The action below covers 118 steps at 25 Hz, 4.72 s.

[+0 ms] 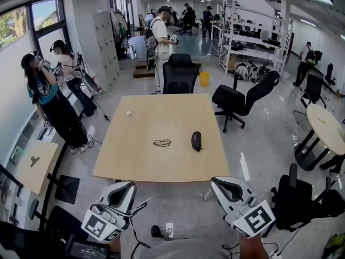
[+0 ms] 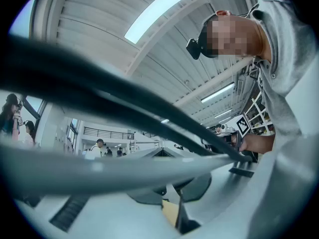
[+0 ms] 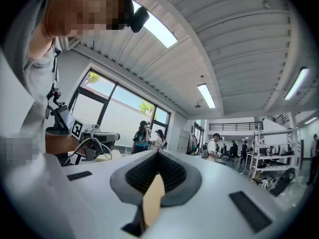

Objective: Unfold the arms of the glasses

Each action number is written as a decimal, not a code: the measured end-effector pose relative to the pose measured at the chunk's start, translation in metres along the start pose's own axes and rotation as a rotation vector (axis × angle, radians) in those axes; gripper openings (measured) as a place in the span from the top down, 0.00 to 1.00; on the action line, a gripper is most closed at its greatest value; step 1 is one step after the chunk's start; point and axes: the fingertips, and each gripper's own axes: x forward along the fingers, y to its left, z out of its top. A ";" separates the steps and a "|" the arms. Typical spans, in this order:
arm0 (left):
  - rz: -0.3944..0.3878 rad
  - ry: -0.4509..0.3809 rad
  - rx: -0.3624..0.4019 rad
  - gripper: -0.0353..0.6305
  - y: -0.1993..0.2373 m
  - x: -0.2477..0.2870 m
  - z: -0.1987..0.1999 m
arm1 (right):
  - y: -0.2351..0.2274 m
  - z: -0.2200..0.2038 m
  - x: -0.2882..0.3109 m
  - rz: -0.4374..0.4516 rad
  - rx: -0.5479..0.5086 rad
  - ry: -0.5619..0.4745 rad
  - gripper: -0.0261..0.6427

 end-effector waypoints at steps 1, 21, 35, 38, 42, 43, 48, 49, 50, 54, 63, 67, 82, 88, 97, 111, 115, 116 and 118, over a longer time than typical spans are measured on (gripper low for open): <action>-0.001 0.000 0.000 0.94 0.001 0.001 -0.001 | 0.000 -0.001 0.001 0.001 0.001 0.000 0.95; -0.003 0.027 -0.005 0.94 0.001 0.030 -0.020 | -0.028 -0.024 0.006 0.009 0.058 0.012 0.95; 0.000 0.032 -0.005 0.94 0.003 0.046 -0.029 | -0.044 -0.035 0.010 0.018 0.103 0.002 0.95; 0.001 0.035 -0.007 0.94 0.004 0.043 -0.029 | -0.042 -0.035 0.012 0.019 0.104 0.005 0.95; 0.008 0.045 -0.016 0.94 0.008 0.044 -0.034 | -0.043 -0.040 0.019 0.024 0.110 0.009 0.95; 0.009 0.048 -0.013 0.94 0.010 0.045 -0.036 | -0.044 -0.041 0.020 0.025 0.111 0.011 0.95; 0.016 0.053 -0.010 0.94 0.012 0.045 -0.042 | -0.046 -0.046 0.024 0.035 0.117 0.015 0.95; 0.016 0.054 -0.011 0.94 0.013 0.047 -0.045 | -0.048 -0.048 0.025 0.034 0.121 0.016 0.95; 0.013 0.054 -0.012 0.94 0.015 0.051 -0.048 | -0.051 -0.050 0.026 0.031 0.124 0.019 0.95; 0.009 0.065 -0.008 0.94 0.044 0.061 -0.060 | -0.056 -0.064 0.057 0.032 0.143 0.039 0.95; 0.022 0.072 -0.030 0.94 0.145 0.073 -0.103 | -0.069 -0.095 0.169 0.040 0.160 0.060 0.95; 0.011 0.066 -0.039 0.94 0.210 0.085 -0.124 | -0.083 -0.111 0.234 0.015 0.169 0.062 0.95; -0.071 0.080 -0.122 0.94 0.380 0.151 -0.186 | -0.147 -0.134 0.403 -0.083 0.155 0.124 0.95; -0.063 0.110 -0.123 0.94 0.401 0.177 -0.209 | -0.175 -0.159 0.429 -0.069 0.182 0.135 0.95; -0.029 0.159 -0.121 0.94 0.425 0.220 -0.259 | -0.221 -0.210 0.480 -0.005 0.205 0.181 0.95; -0.038 0.388 -0.273 0.94 0.435 0.258 -0.425 | -0.242 -0.358 0.536 0.112 0.307 0.441 0.95; -0.084 0.478 -0.341 0.94 0.414 0.265 -0.482 | -0.237 -0.419 0.536 0.142 0.355 0.558 0.95; -0.096 0.502 -0.355 0.94 0.408 0.267 -0.496 | -0.235 -0.433 0.536 0.149 0.365 0.583 0.95; -0.117 0.550 -0.385 0.94 0.397 0.268 -0.523 | -0.229 -0.459 0.534 0.162 0.386 0.634 0.95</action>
